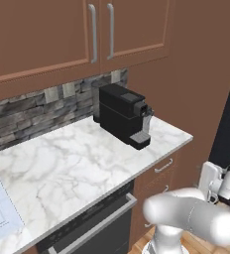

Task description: Take the pizza cutter from the drawer on the left and place it on the dining counter for cutting.

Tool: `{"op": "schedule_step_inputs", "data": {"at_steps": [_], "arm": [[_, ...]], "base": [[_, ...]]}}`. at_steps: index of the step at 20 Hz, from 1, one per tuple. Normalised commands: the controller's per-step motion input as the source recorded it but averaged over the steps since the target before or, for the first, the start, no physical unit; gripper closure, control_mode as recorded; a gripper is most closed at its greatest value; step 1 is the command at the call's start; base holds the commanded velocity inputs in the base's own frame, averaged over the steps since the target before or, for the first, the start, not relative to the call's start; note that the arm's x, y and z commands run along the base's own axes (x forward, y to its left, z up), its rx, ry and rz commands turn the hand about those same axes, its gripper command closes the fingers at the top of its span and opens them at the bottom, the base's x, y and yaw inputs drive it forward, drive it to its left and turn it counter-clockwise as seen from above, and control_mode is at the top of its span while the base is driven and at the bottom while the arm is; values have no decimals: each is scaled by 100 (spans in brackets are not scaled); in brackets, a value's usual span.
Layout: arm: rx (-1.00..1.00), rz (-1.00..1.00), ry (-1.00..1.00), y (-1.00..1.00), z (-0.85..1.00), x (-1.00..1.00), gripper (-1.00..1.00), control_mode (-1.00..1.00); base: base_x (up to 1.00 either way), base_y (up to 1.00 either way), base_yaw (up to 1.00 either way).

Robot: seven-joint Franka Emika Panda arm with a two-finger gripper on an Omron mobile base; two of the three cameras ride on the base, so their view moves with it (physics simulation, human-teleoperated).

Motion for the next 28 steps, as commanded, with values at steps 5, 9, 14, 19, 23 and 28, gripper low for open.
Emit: {"op": "schedule_step_inputs", "data": {"at_steps": [5, 9, 14, 19, 23, 28], "arm": [[1, 7, -12, 0, -23, 48, -100, -100], [0, 5, -20, 0, -16, 23, -100, -100], [0, 0, -11, 1, -7, 13, -100, -100], [0, 0, 4, 14, 0, 20, -100, -100], [0, -3, 13, 26, 0, 23, -100, -100], [0, -5, 12, 19, 0, 25, -100, -100]], "base": [[0, 0, 0], [0, 0, 0], [0, 0, 0], [0, 0, 0], [0, 0, 0], [0, 0, 0]]}}
